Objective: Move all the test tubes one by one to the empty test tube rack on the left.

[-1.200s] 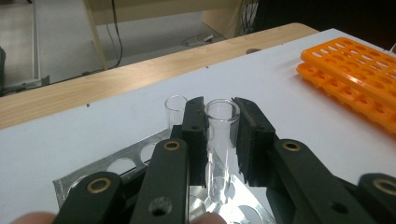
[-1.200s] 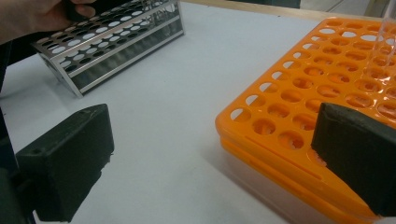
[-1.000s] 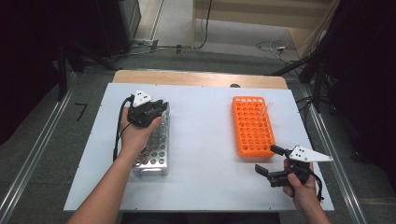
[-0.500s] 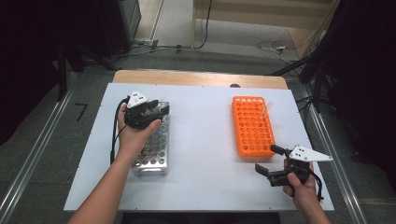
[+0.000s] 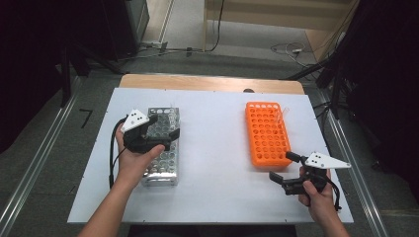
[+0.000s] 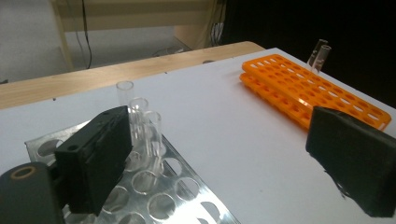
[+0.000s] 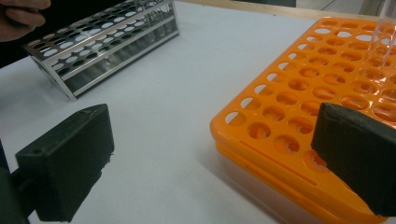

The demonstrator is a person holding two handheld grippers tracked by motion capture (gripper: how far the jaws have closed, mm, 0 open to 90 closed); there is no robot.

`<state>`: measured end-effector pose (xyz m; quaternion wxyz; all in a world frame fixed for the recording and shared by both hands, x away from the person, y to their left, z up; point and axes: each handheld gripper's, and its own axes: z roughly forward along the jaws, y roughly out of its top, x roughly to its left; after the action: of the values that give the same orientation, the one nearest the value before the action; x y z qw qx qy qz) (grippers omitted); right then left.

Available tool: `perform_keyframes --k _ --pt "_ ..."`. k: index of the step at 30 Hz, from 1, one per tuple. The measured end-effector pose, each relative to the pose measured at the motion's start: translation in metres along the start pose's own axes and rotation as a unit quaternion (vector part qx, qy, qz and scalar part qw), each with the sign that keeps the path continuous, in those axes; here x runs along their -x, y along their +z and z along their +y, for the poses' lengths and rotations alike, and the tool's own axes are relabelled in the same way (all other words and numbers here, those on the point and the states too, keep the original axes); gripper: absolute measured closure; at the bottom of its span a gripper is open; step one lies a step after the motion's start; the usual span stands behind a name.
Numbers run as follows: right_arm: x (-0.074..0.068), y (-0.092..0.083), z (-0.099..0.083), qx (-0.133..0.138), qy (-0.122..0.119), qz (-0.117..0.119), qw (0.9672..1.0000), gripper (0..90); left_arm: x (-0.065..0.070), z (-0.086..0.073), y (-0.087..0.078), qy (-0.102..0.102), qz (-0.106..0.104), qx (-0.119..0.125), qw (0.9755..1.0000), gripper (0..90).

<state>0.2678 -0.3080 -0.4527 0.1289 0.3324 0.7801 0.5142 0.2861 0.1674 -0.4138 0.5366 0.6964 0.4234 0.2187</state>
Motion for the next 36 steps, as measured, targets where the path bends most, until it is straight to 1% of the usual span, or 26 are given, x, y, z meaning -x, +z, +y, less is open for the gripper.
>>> perform_keyframes --k 2,4,8,10,14,17,21,24,29,31,32,34,36 --pt "0.0 0.001 0.0 -0.002 -0.001 -0.004 1.0 0.0 0.005 -0.002 -0.004 0.004 -0.002 0.001 1.0 2.3" --pt "0.002 0.002 0.001 -0.002 -0.001 -0.009 1.0 0.0 0.01 -0.003 -0.01 0.005 -0.014 0.005 0.9999 0.2" --pt "0.005 0.003 0.006 0.001 0.004 -0.015 0.9999 0.0 0.021 -0.006 -0.018 0.012 -0.029 0.007 0.9995 0.0" --pt "0.007 0.003 0.008 -0.002 0.005 -0.018 0.9998 0.0 0.027 -0.008 -0.023 0.013 -0.033 0.012 0.9993 0.0" --pt "0.012 0.005 0.015 0.001 0.012 -0.022 0.9997 0.0 0.037 -0.015 -0.03 0.019 -0.039 0.014 0.999 0.0" --pt "0.017 0.009 0.02 -0.001 0.01 -0.027 0.9996 0.0 0.042 -0.022 -0.034 0.02 -0.042 0.015 0.9988 0.0" --pt "0.026 0.015 0.027 -0.005 0.012 -0.034 0.9993 0.0 0.048 -0.028 -0.039 0.023 -0.052 0.01 0.9984 0.0" --pt "0.033 0.02 0.032 -0.005 0.016 -0.041 0.999 2.2 0.05 -0.033 -0.041 0.024 -0.051 0.01 0.9984 0.0" --pt "0.044 0.03 0.039 -0.013 0.025 -0.044 0.9987 2.9 0.05 -0.038 -0.044 0.02 -0.051 0.007 0.9985 0.0" --pt "0.049 0.035 0.042 -0.022 0.032 -0.047 0.9981 4.2 0.049 -0.04 -0.043 0.016 -0.051 0.007 0.9986 0.0" --pt "0.052 0.039 0.043 -0.03 0.037 -0.061 0.997 6.4 0.049 -0.04 -0.043 0.014 -0.051 0.006 0.9986 0.0" --pt "0.056 0.043 0.045 -0.038 0.043 -0.087 0.9945 15.2 0.048 -0.041 -0.043 0.013 -0.049 0.005 0.9987 0.0" --pt "0.062 0.048 0.047 -0.04 0.05 -0.095 0.9934 22.0 0.048 -0.042 -0.043 0.012 -0.048 0.005 0.9987 0.0"
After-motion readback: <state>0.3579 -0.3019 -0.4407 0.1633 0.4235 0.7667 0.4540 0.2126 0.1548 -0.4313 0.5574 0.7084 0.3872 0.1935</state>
